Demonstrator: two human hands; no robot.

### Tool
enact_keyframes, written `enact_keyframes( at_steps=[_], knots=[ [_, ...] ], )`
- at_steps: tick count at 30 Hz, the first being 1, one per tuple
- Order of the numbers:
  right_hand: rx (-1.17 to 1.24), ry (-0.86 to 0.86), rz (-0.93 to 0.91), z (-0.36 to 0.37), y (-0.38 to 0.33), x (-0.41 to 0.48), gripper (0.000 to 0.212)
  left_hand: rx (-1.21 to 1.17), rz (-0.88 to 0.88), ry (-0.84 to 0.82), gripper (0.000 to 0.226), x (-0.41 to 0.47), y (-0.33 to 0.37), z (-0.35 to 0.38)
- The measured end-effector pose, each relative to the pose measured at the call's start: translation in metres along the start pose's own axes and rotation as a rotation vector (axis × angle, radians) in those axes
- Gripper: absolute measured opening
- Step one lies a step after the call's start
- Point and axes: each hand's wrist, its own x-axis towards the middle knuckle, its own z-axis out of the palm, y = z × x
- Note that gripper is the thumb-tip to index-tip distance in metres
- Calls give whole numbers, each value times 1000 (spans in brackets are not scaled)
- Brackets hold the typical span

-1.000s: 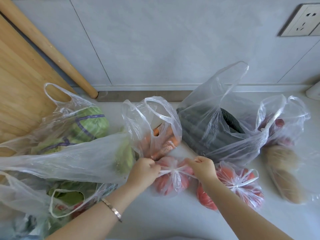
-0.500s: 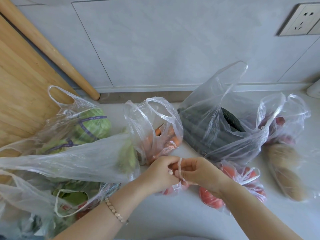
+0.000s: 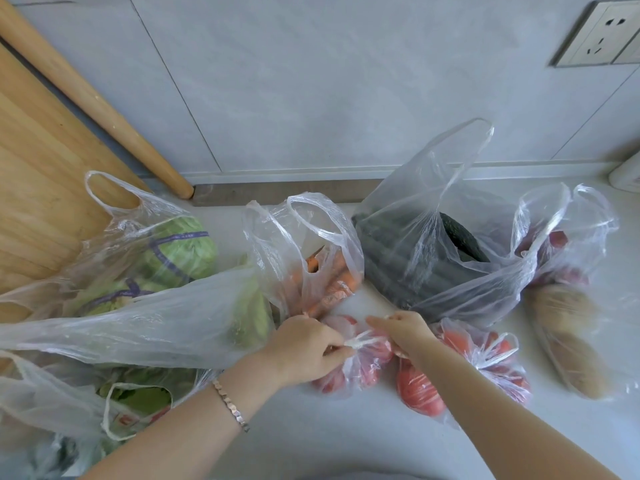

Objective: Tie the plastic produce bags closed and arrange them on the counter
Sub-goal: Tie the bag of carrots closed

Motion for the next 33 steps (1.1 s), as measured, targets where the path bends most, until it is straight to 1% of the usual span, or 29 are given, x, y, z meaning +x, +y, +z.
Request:
enact_keyframes(
  at_steps=[1,2,3,4,5,7,8,9,10,11,12,13,14,15,16,17,18,19,20,21,22,23,24,25,26,27,30,31,33],
  knots=[
    [-15,43,-45,0,-4,4,47,46,138,13,41,0,-4,3],
    [-40,81,-78,-1,-6,8,49,66,196,-32,38,-3,-7,4],
    [-79,98,-94,-2,-8,9,50,-4,149,-127,34,-4,-14,3],
    [-125,104,-98,-2,-7,10,49,-112,82,-184,31,-7,-22,7],
    [-167,101,-88,0,-7,9,49,-166,48,-216,29,-10,-33,13],
    [-176,86,-32,2,-1,11,48,-327,-118,-324,32,-18,-36,14],
    [-148,68,16,2,2,12,47,-440,-238,-372,35,-18,-31,10],
    [-151,33,67,0,3,9,43,-393,-240,-320,38,-16,-29,12],
    [-214,-6,94,-3,1,5,38,-394,-253,-214,40,-15,-25,13],
    [-366,-26,89,-8,-2,2,30,-482,-348,-232,40,-14,-19,5],
    [-539,-23,46,-13,-10,-2,26,-567,-409,-199,35,-10,-15,-3],
    [-694,15,-42,-17,-19,-6,29,-603,-416,-67,27,-6,-11,-12],
    [-797,83,-161,-20,-30,-11,35,-584,-423,143,17,-2,-9,-22],
    [-817,165,-295,-20,-45,-18,36,-561,-436,374,10,3,-9,-33],
    [-774,228,-444,-16,-62,-29,39,-548,-456,592,14,9,-9,-44],
    [-711,260,-607,-9,-79,-39,42,-547,-476,751,25,16,-8,-56],
    [-688,250,-748,-1,-96,-48,47,-552,-521,827,34,23,-7,-66],
    [-730,215,-835,10,-110,-53,53,-586,-596,819,40,30,-4,-77],
    [-799,168,-878,20,-120,-54,58,-640,-685,755,42,38,-2,-83],
    [-875,113,-897,32,-128,-53,57,-708,-760,680,41,45,-1,-90],
    [-955,58,-895,41,-132,-52,46,-810,-795,627,35,50,-2,-94],
    [-979,23,-883,48,-135,-54,29,-949,-787,607,27,52,-4,-99],
    [-939,-9,-876,52,-136,-58,23,-1094,-760,603,19,52,-5,-103],
    [-837,-39,-866,54,-137,-61,32,-1216,-728,610,15,50,-6,-109],
    [-708,-58,-855,54,-137,-66,39,-1302,-687,624,16,47,-9,-113],
    [-582,-49,-838,52,-136,-73,44,-1324,-661,637,16,42,-11,-117],
    [-422,62,-807,35,-129,-86,42,-1221,-654,635,18,28,-19,-125],
    [-369,60,-774,26,-128,-90,38,-1221,-648,611,24,25,-20,-128],
    [-204,-27,-702,10,-127,-98,28,-1235,-600,525,33,18,-17,-133]
  ],
)
